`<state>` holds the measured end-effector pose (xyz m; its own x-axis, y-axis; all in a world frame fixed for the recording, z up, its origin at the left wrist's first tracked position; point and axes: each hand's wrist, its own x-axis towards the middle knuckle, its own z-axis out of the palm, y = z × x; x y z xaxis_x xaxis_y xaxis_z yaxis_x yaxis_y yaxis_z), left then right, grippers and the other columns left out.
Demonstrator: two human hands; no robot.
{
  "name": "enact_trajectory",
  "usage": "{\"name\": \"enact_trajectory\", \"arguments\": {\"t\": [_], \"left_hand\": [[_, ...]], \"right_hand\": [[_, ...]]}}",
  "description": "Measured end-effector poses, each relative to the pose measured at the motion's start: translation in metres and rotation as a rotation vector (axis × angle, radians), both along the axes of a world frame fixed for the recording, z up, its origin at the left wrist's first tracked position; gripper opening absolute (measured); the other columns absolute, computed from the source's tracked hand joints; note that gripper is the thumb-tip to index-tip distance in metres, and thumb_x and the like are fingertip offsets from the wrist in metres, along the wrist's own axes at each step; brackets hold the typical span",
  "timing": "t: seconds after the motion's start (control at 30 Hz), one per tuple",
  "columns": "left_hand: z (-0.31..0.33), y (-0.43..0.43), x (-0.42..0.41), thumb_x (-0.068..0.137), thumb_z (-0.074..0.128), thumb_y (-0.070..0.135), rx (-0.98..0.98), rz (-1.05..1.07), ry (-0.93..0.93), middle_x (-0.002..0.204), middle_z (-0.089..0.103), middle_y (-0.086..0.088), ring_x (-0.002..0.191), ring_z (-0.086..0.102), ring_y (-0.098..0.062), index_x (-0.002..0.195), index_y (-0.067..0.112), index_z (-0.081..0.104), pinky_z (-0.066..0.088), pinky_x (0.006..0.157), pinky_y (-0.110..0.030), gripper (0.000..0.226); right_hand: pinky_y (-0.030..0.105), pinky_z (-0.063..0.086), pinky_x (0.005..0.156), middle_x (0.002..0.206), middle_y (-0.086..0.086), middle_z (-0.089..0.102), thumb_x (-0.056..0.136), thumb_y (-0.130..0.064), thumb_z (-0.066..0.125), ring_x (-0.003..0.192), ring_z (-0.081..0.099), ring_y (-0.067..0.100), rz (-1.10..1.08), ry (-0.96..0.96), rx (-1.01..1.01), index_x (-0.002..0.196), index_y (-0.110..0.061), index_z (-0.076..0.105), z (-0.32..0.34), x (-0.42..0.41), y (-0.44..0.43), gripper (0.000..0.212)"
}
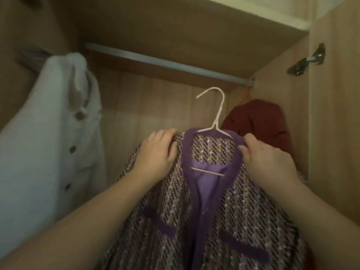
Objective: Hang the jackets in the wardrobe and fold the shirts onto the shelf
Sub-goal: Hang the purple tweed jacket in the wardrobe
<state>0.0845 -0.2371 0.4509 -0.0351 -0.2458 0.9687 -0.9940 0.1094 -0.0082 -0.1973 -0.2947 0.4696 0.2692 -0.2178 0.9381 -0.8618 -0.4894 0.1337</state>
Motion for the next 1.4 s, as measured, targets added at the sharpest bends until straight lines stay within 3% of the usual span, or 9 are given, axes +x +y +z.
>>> {"name": "enact_trajectory", "arguments": {"t": [0.23,0.53,0.67,0.77,0.9,1.07,1.17,1.27,1.4], "left_hand": [[0.07,-0.126,-0.004,0.098,0.026,0.041,-0.037,-0.089,-0.163,0.162,0.027,0.0,0.148,0.025,-0.02,0.155,0.033,0.02,0.018,0.122,-0.048,0.058],[0.169,-0.261,-0.022,0.098,0.032,0.04,-0.071,-0.182,-0.22,0.162,0.028,-0.003,0.146,0.029,-0.023,0.156,0.031,0.02,0.025,0.119,-0.044,0.06],[0.212,-0.314,-0.025,0.097,0.029,0.044,-0.055,-0.236,-0.172,0.164,0.024,-0.001,0.146,0.029,-0.024,0.157,0.035,0.015,0.03,0.116,-0.046,0.062],[0.227,-0.35,-0.023,0.096,0.032,0.04,-0.066,-0.246,-0.143,0.162,0.028,-0.003,0.145,0.031,-0.022,0.157,0.029,0.02,0.028,0.118,-0.038,0.063],[0.205,-0.373,-0.01,0.095,0.046,0.029,-0.05,-0.356,-0.165,0.152,0.043,0.001,0.136,0.042,-0.015,0.153,0.024,0.031,0.029,0.114,-0.024,0.06],[0.165,-0.357,0.008,0.102,0.041,0.04,0.071,-0.278,-0.162,0.165,0.02,-0.003,0.15,0.021,-0.018,0.158,0.024,0.02,0.017,0.123,-0.035,0.063],[0.15,-0.317,-0.004,0.1,0.036,0.047,0.062,-0.34,-0.133,0.164,0.023,-0.002,0.15,0.022,-0.019,0.157,0.031,0.021,0.014,0.123,-0.032,0.061],[0.125,-0.282,-0.03,0.095,0.027,0.054,0.086,-0.411,-0.153,0.164,0.023,0.003,0.15,0.02,-0.016,0.157,0.035,0.02,0.014,0.123,-0.033,0.065],[0.07,-0.244,-0.084,0.097,0.03,0.054,0.171,-0.616,-0.174,0.164,0.022,0.005,0.151,0.014,-0.014,0.156,0.035,0.022,0.012,0.123,-0.032,0.062]], "right_hand": [[0.036,0.037,0.054,0.084,0.001,0.065,0.099,-0.048,0.037,0.074,0.066,0.033,-0.195,-0.082,-0.06,0.09,-0.033,0.032,0.085,-0.01,-0.077,0.018],[0.037,0.038,0.058,0.09,0.005,0.065,0.1,-0.045,0.037,0.08,0.063,0.033,-0.283,-0.115,-0.054,0.092,-0.029,0.037,0.171,-0.02,-0.161,0.017],[0.033,0.033,0.054,0.09,0.001,0.062,0.101,-0.043,0.037,0.068,0.048,0.023,-0.305,-0.119,-0.047,0.09,-0.032,0.039,0.214,-0.01,-0.188,0.016],[0.032,0.042,0.063,0.095,0.0,0.062,0.101,-0.042,0.038,0.081,0.06,0.023,-0.319,-0.109,-0.044,0.105,-0.028,0.054,0.231,0.01,-0.207,0.022],[0.035,0.04,0.068,0.104,0.001,0.065,0.102,-0.034,0.038,0.095,0.066,0.027,-0.387,-0.031,-0.081,0.111,-0.023,0.056,0.217,0.042,-0.234,0.023],[0.034,0.036,0.065,0.111,0.002,0.064,0.102,-0.036,0.035,0.1,0.064,0.027,-0.458,0.032,-0.111,0.116,-0.021,0.052,0.186,0.043,-0.227,0.027],[0.042,0.042,0.088,0.141,0.008,0.049,0.1,-0.04,0.027,0.123,0.048,0.029,-0.537,0.132,-0.097,0.15,-0.019,0.031,0.159,0.037,-0.204,0.054],[0.05,0.015,0.116,0.165,0.005,0.015,0.097,-0.048,0.016,0.149,0.016,0.028,-0.577,0.181,0.035,0.158,-0.026,0.012,0.116,0.022,-0.172,0.065],[0.054,0.005,0.119,0.166,-0.003,0.012,0.099,-0.051,0.019,0.152,0.006,0.022,-0.68,0.159,0.131,0.158,-0.029,0.016,0.036,-0.015,-0.111,0.063]]}}
